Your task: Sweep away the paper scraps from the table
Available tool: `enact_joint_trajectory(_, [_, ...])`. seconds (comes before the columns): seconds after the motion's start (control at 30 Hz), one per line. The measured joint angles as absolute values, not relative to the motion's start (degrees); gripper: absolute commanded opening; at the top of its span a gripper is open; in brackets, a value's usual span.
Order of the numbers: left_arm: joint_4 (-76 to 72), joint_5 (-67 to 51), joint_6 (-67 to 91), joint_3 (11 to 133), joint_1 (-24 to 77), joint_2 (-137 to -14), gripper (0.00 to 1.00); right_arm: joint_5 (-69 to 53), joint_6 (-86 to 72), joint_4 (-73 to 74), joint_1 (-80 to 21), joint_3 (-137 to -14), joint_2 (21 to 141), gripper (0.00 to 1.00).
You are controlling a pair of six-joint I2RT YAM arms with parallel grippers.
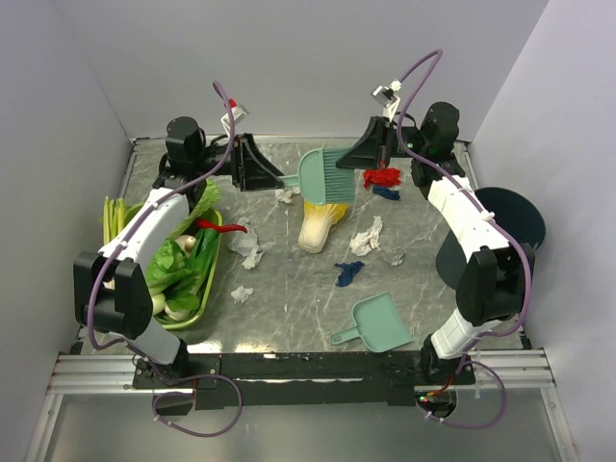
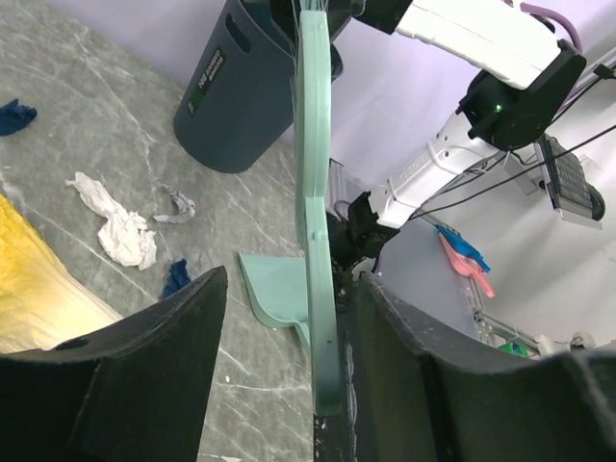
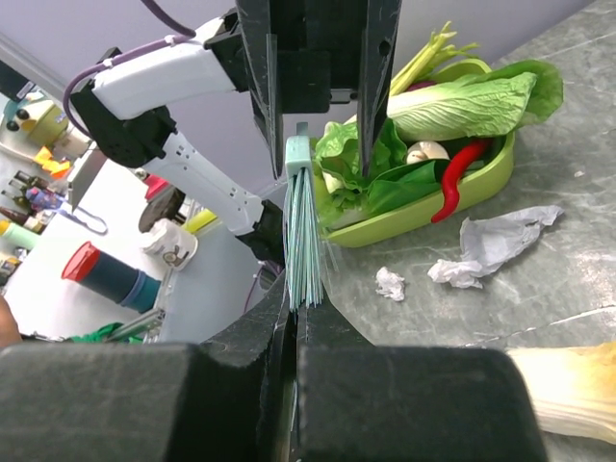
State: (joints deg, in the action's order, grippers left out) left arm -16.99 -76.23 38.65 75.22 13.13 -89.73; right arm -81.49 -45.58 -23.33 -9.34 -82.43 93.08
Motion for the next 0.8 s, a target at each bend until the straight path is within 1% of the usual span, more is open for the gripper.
enact_joint_trajectory(0.07, [-16.4,-76.2,38.4,75.2,13.2,-89.7,0.44,-81.4,-45.6,-23.3,-9.3,-82.5,93.1,0.0])
enact_joint_trajectory(0.1, [-16.3,-76.2,38.4,75.2,13.2,-89.7,0.34,-81.3,-45.5,-23.2,-9.3,-82.4,93.1,0.02])
enact_joint_trajectory(0.13, [-16.3,-76.2,38.3,75.2,13.3,-89.7,0.28,-81.1,-45.4,-23.1,-9.3,-82.4,93.1,0.18])
enact_joint_trajectory(0.17, [-16.3,-76.2,38.1,75.2,13.3,-89.7,0.19,-80.7,-45.1,-22.6,-9.4,-82.4,93.1,0.57])
enact_joint_trajectory(0.2, [-16.3,-76.3,38.2,75.2,13.3,-89.7,0.04,-80.3,-44.9,-22.0,-9.4,-82.4,93.1,0.65])
enact_joint_trajectory(0.23, [-16.2,-76.3,37.9,75.2,13.3,-89.7,0.01,-79.5,-44.3,-21.1,-9.4,-82.4,93.1,0.69])
enact_joint_trajectory(0.27, [-15.3,-76.6,36.9,75.2,13.3,-89.7,0.01,-78.6,-42.6,-19.7,-9.3,-82.4,93.1,0.76])
enact_joint_trajectory(0.3, [-15.2,-76.6,36.8,75.2,13.3,-89.7,0.01,-78.5,-42.4,-19.5,-9.3,-82.4,93.1,0.85])
enact_joint_trajectory(0.37, [-10.3,-76.6,32.3,76.3,13.3,-89.7,0.01,-78.6,-38.7,-16.3,-9.1,-82.9,93.1,0.92])
enact_joint_trajectory(0.4, [-5.6,-76.3,28.3,77.8,13.3,-89.9,0.01,-78.6,-35.4,-13.5,-8.8,-83.8,93.1,0.99])
enact_joint_trajectory(0.47, [6.8,-74.6,17.2,82.7,13.3,-90.3,0.01,-78.2,-27.3,-5.8,-7.9,-86.8,93.1,1.0])
enact_joint_trajectory(0.57, [23.0,-70.5,-0.5,89.8,13.4,-90.8,0.01,-75.6,-10.3,10.0,-7.3,-94.6,93.1,0.99])
enact_joint_trajectory(0.63, [33.3,-67.1,-11.7,94.1,13.8,-91.2,0.01,-71.3,3.0,20.0,-7.8,-99.5,92.7,1.0])
enact_joint_trajectory(0.73, [47.1,-60.9,-27.5,99.2,16.2,-92.1,0.01,-63.8,20.9,31.6,-11.5,-101.0,90.6,1.0])
enact_joint_trajectory(0.8, [52.9,-57.2,-34.5,99.8,18.6,-92.1,0.01,-59.4,28.3,35.8,-14.9,-99.8,89.3,1.0])
